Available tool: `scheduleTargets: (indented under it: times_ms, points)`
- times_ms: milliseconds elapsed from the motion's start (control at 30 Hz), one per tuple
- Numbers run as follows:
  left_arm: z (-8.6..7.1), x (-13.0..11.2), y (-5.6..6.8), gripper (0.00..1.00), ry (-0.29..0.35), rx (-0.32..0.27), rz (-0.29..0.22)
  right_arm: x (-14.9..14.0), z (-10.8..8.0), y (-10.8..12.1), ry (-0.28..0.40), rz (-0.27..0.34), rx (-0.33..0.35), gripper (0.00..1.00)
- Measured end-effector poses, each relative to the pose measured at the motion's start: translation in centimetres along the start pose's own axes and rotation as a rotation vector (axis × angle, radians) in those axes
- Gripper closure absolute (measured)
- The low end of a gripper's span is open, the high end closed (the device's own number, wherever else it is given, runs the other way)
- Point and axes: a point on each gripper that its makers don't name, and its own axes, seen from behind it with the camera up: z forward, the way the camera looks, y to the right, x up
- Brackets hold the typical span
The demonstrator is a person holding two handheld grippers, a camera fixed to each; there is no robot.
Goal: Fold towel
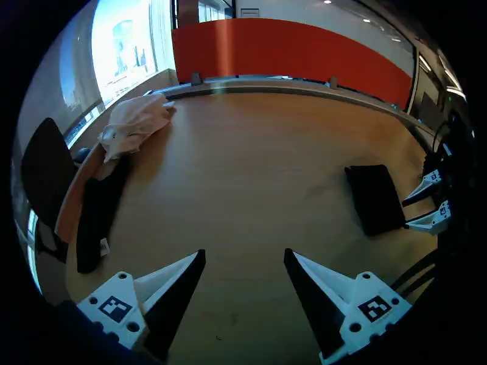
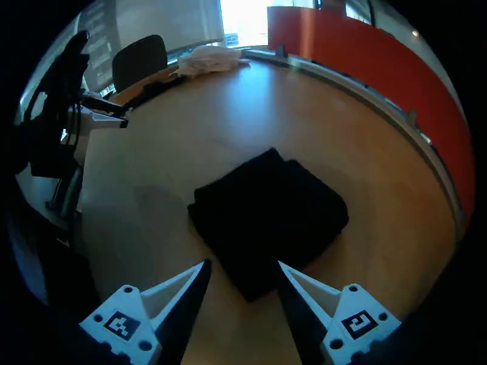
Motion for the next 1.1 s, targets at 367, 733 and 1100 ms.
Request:
scheduleTargets:
  times_ms: [367,733,1100]
  points:
    - [-0.1,0.0,0.3,0.04,0.003,-0.006,0.006,-2.6,0.0,0.3,-0.037,0.027,-0.02,0.28]
    - [0.0,-0.1,0.5,0.04,0.003,-0.009,0.004,-3.6,0.5,0.7,-0.059,0.055,-0.037,0.57]
    - [0.0,-0.2,0.5,0.04,0.002,-0.009,0.004,-3.9,0.4,1.0,-0.058,0.068,-0.059,0.67]
